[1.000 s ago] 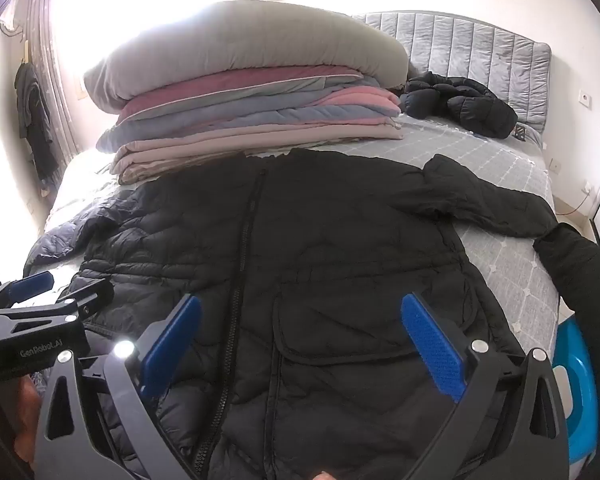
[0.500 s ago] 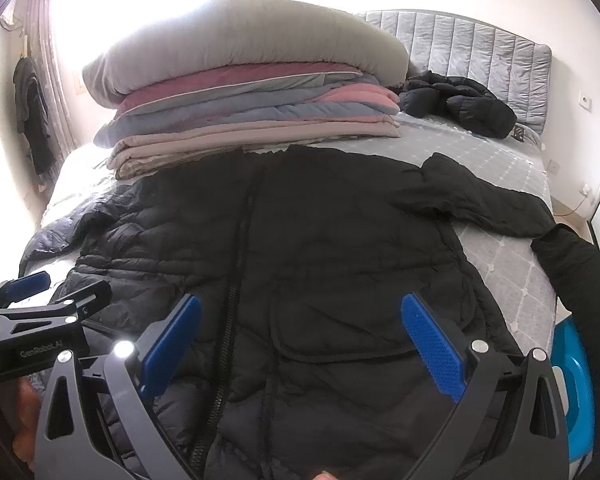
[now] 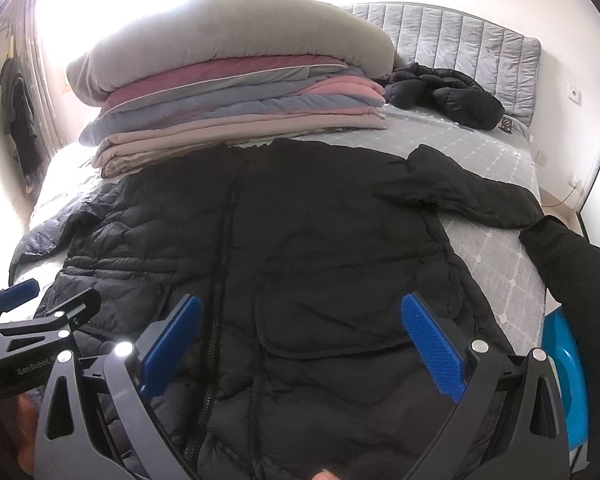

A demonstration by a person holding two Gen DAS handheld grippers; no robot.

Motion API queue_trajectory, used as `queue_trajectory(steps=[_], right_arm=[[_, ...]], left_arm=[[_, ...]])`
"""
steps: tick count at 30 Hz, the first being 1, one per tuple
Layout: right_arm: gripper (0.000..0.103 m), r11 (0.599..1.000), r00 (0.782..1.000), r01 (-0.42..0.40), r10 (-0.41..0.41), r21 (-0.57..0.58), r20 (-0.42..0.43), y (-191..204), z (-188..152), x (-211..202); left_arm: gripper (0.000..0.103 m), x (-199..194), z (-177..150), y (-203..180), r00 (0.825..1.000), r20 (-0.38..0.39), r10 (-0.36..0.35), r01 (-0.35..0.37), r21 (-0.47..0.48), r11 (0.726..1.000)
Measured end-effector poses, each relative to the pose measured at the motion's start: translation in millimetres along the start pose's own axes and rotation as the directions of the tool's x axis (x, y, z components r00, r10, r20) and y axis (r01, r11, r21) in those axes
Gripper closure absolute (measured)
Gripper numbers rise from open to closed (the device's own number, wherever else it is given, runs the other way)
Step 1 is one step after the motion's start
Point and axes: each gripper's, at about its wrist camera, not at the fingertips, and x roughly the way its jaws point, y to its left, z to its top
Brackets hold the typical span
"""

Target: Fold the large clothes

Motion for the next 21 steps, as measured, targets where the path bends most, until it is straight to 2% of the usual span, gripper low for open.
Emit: queue_trajectory(steps=[21], right_arm=[[0.006,1.0,1.0,0.015,-0.015,-0.01,-0.009,2.4,0.3,0.3]], left_arm=[[0.007,1.5,-0.8,-2.6,1.0,-0.007,-0.003,0.003,0.005,1.0]])
